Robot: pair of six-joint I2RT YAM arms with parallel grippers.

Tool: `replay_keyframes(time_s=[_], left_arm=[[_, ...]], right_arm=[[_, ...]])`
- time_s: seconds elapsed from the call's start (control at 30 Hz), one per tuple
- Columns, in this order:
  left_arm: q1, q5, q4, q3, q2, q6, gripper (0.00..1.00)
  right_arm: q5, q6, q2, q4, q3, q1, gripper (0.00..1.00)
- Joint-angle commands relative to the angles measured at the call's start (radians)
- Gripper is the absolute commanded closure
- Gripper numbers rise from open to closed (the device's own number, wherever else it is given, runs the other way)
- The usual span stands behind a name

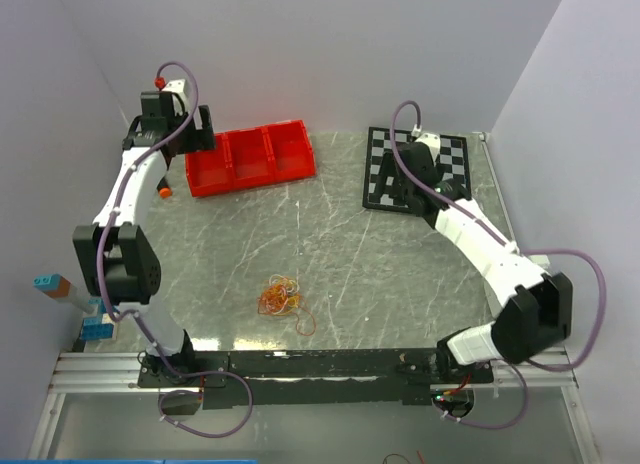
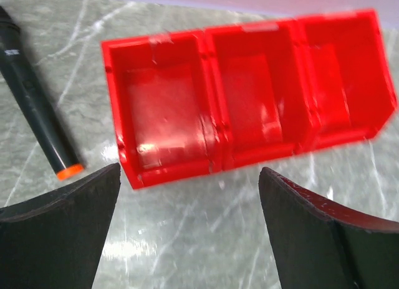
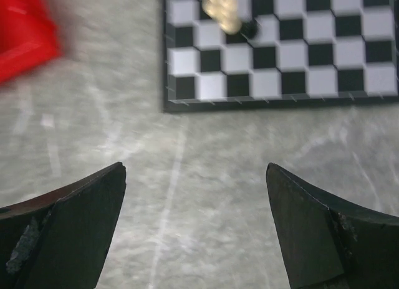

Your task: Untangle the cables

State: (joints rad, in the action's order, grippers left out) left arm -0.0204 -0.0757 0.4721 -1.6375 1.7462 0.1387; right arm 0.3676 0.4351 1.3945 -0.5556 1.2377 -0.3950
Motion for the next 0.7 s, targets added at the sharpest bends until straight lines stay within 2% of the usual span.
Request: replay_keyframes(time_s=[0.0,0.07,0.17,0.33,0.47,0.57,0.67], left_arm=[[-0.013,0.117,0.008,-0.131,0.079,0.071,0.03],[-0.015,0.140,0.005,-0.177,0.127,0.075,0.03],[-0.018,0.184,-0.012,-0.228,0.182,0.081,0.03],[-0.032,0.272,-0.030,-0.318,0.289,0.102,0.03],[-0.056,0.300,0.051,-0.468,0.412,0.134,0.03],[-0.067,0.319,0.010,-0.486,0.444,0.150,0.03],[-0.070,0.326,0.039,-0.508,0.481,0.150,0.03]], right_arm=[[0.006,-0.064,-0.088,0.186,-0.030,-0.035,0.00],[-0.009,-0.035,-0.063,0.194,-0.044,-0.031,0.00],[-0.001,-0.013,-0.032,0.115,-0.012,-0.027,0.00],[-0.039,-0.101,-0.234,0.382,-0.242,-0.051,0.00],[0.002,-0.105,-0.276,0.332,-0.250,-0.057,0.00],[0.019,-0.114,-0.313,0.330,-0.279,-0.079,0.00],[0.014,-0.104,-0.353,0.352,-0.320,-0.087,0.00]])
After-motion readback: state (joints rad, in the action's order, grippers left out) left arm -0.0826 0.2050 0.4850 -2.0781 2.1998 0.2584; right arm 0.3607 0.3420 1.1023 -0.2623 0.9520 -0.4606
